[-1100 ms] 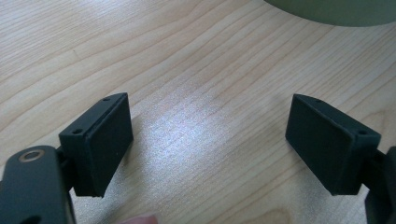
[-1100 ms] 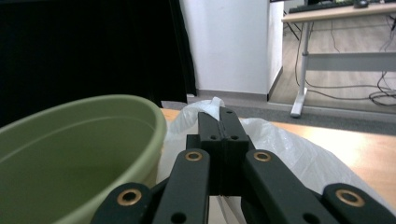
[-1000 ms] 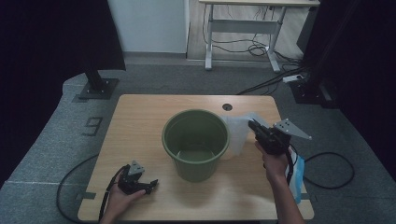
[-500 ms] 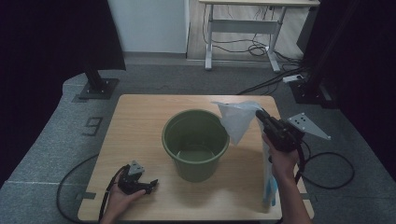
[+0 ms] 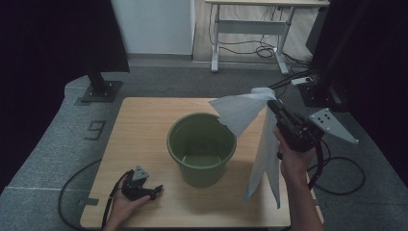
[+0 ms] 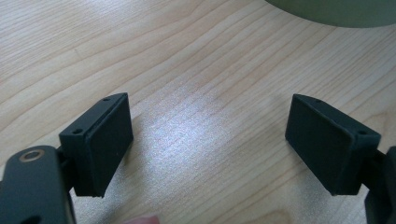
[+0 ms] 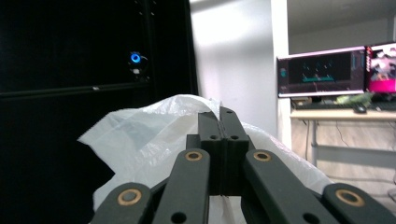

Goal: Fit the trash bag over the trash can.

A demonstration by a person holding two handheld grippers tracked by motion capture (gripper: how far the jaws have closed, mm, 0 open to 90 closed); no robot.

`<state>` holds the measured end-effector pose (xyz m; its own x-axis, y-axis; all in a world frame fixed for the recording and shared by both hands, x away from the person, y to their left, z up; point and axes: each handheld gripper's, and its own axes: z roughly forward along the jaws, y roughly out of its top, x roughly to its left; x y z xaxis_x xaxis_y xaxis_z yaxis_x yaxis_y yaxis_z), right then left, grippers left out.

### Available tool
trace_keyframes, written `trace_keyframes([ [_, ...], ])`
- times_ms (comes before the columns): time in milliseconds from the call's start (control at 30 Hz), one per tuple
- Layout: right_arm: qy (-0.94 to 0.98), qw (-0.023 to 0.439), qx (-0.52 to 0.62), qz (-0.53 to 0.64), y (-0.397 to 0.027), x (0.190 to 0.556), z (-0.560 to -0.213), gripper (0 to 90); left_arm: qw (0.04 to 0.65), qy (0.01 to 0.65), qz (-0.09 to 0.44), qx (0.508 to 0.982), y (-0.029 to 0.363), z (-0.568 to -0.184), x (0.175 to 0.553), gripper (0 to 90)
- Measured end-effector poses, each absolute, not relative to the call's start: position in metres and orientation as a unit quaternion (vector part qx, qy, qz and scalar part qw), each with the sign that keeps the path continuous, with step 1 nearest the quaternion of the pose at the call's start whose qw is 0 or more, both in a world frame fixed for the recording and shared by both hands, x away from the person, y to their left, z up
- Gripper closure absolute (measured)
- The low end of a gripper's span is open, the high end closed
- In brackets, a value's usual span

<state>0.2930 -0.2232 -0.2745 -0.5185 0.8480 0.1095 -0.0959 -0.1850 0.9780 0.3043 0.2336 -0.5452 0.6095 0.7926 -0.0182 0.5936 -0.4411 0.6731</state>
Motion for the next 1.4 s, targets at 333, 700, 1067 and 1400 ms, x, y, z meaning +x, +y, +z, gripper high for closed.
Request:
trace_keyframes([
  [333,0.558,0.339,0.328,0.683,-0.201,0.283,-0.284,88.9,0.327,0.415,0.153,0.835,0.233,-0.545,0.304,14.8],
  [700,0.602,0.318,0.33,0.654,-0.175,0.291,-0.331,88.8,0.327,0.415,0.153,0.835,0.234,-0.545,0.304,14.7],
  [1067,0.648,0.301,0.32,0.622,-0.148,0.289,-0.375,88.7,0.327,0.416,0.153,0.835,0.233,-0.545,0.304,14.8],
  [1400,0.664,0.278,0.318,0.617,-0.138,0.287,-0.396,87.9,0.328,0.416,0.153,0.834,0.233,-0.545,0.304,14.9],
])
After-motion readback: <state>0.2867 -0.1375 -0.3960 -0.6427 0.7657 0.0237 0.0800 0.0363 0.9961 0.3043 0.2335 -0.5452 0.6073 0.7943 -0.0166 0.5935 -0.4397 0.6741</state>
